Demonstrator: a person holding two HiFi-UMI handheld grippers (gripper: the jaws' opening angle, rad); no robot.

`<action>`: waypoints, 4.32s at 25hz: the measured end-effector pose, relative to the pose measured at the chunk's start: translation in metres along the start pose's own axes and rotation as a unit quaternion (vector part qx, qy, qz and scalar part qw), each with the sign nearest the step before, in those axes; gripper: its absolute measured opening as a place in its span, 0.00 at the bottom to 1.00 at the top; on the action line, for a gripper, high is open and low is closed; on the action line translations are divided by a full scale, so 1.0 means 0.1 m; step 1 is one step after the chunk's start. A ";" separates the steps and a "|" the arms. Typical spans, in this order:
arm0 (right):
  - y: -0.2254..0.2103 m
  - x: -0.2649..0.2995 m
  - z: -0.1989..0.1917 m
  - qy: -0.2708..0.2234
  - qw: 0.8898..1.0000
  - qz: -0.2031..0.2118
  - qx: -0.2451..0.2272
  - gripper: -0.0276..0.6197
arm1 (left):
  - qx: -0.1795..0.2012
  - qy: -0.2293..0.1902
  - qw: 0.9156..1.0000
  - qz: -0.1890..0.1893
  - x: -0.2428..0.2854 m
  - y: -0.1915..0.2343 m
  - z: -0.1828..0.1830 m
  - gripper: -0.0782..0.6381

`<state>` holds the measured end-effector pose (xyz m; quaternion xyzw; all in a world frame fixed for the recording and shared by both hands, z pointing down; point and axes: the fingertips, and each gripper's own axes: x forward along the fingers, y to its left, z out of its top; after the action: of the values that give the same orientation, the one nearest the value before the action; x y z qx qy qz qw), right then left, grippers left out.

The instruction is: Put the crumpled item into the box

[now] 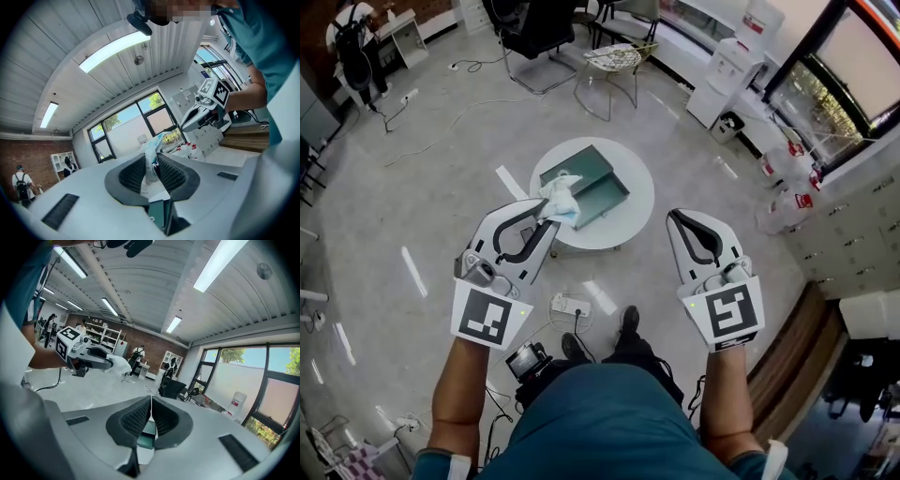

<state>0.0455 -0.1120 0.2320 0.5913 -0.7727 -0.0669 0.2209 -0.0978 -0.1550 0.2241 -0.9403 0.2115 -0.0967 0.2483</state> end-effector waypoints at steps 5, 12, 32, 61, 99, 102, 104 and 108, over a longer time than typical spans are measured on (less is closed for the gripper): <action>-0.09 0.34 -0.04 -0.012 0.999 0.029 -0.002 0.10 | -0.005 0.025 0.999 0.023 0.09 0.12 -0.18 0.23; -0.32 0.98 -0.10 -0.032 0.994 0.101 -0.017 0.10 | -0.010 0.078 0.995 0.067 0.37 0.34 -0.40 0.23; -0.77 2.12 -0.96 0.005 0.982 0.189 -0.004 0.10 | -0.078 0.154 0.982 0.072 1.54 0.36 -1.51 0.23; -0.55 2.91 -2.75 0.103 0.971 0.208 0.055 0.10 | -0.203 0.259 0.944 0.012 2.28 -0.60 -3.88 0.23; -0.47 2.83 -2.93 0.107 0.970 0.213 0.053 0.10 | -0.252 0.292 0.922 -0.022 2.51 -0.97 -4.16 0.32; -0.53 2.76 -2.78 0.099 0.972 0.207 0.051 0.10 | -0.244 0.274 0.930 -0.006 2.46 -0.78 -3.88 0.32; -0.54 2.68 -2.63 0.091 0.974 0.203 0.050 0.10 | -0.238 0.257 0.937 0.006 2.38 -0.64 -3.64 0.30; -0.53 2.51 -2.28 0.071 0.977 0.194 0.047 0.10 | -0.223 0.214 0.950 0.037 2.12 -0.32 -3.09 0.19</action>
<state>0.1378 -0.3287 0.4826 0.4428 -0.8575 0.0558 0.2559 0.0136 -0.3556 0.5219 -0.9205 0.3102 -0.2371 -0.0158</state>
